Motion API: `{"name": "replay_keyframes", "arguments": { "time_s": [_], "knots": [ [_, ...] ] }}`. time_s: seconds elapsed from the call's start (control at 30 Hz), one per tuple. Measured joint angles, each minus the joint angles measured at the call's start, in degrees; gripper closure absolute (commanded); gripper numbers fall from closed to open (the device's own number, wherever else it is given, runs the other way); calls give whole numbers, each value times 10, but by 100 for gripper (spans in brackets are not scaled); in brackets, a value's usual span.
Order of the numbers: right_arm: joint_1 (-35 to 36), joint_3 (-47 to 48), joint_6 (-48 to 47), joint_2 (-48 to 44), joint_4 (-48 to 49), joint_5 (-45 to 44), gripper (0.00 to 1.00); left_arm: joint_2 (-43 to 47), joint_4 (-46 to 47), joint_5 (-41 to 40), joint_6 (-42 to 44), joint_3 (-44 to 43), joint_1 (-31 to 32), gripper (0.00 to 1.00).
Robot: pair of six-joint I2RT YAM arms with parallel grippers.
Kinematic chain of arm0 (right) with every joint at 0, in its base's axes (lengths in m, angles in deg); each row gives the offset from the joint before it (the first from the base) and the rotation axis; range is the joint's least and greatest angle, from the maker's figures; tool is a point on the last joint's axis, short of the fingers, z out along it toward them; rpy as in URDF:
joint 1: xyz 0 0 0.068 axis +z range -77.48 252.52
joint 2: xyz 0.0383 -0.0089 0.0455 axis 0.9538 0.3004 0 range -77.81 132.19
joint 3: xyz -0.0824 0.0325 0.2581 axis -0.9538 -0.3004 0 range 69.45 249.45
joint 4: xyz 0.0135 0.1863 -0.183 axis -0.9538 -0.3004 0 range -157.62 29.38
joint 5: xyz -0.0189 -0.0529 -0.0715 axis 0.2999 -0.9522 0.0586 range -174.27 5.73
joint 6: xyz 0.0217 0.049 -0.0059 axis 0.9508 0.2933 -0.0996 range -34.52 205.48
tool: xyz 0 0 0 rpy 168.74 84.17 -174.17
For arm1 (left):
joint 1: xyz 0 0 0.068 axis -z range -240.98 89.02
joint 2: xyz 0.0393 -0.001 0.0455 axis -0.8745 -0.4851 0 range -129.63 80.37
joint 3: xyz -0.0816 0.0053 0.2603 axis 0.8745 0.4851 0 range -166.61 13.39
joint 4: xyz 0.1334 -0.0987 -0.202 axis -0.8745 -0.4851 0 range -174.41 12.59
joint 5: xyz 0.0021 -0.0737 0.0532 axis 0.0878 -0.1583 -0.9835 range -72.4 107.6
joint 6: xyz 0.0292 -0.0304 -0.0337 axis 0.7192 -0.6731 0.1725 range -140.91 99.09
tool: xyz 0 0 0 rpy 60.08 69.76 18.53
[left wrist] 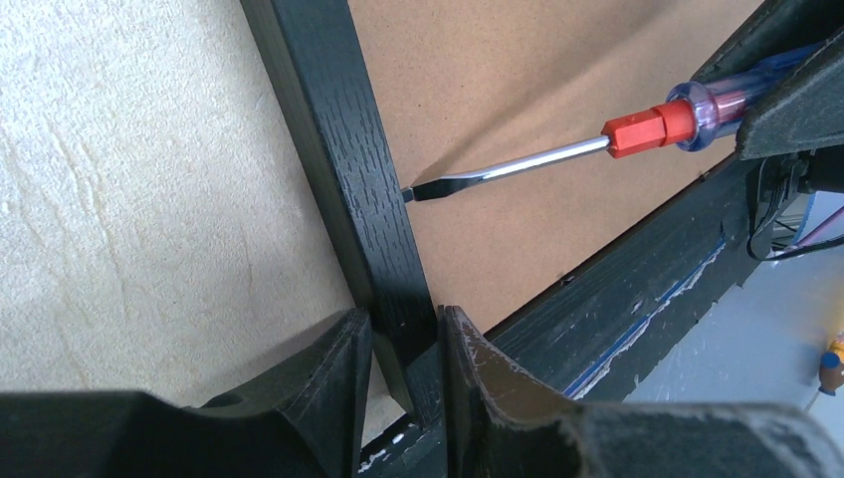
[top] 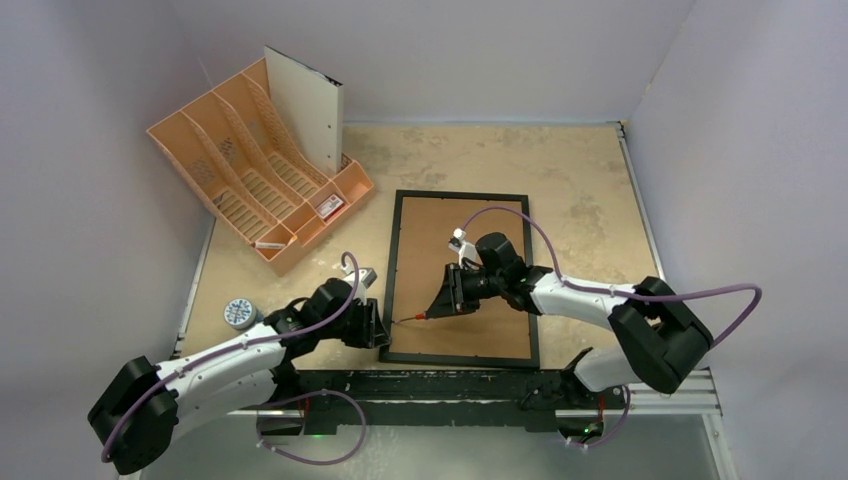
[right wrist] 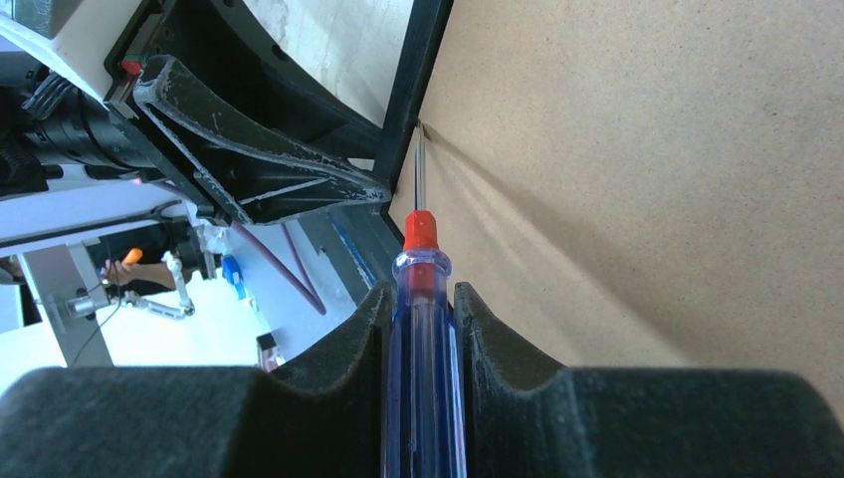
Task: Take the photo out of the frame
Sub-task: Release the photo frame item from the photo frame.
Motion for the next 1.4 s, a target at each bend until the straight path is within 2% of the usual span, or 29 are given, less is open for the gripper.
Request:
{"name": "replay_keyframes", "arguments": {
  "time_s": [0.5, 0.9, 1.4],
  "knots": [
    [2, 0, 9, -2, -4, -8, 100, 3, 5, 5, 4, 3, 0, 71],
    [-5, 0, 30, 22, 12, 12, 100, 3, 11, 9, 5, 7, -1, 77],
    [-6, -19, 56, 45, 72, 31, 100, 0, 23, 15, 7, 13, -3, 84]
  ]
}}
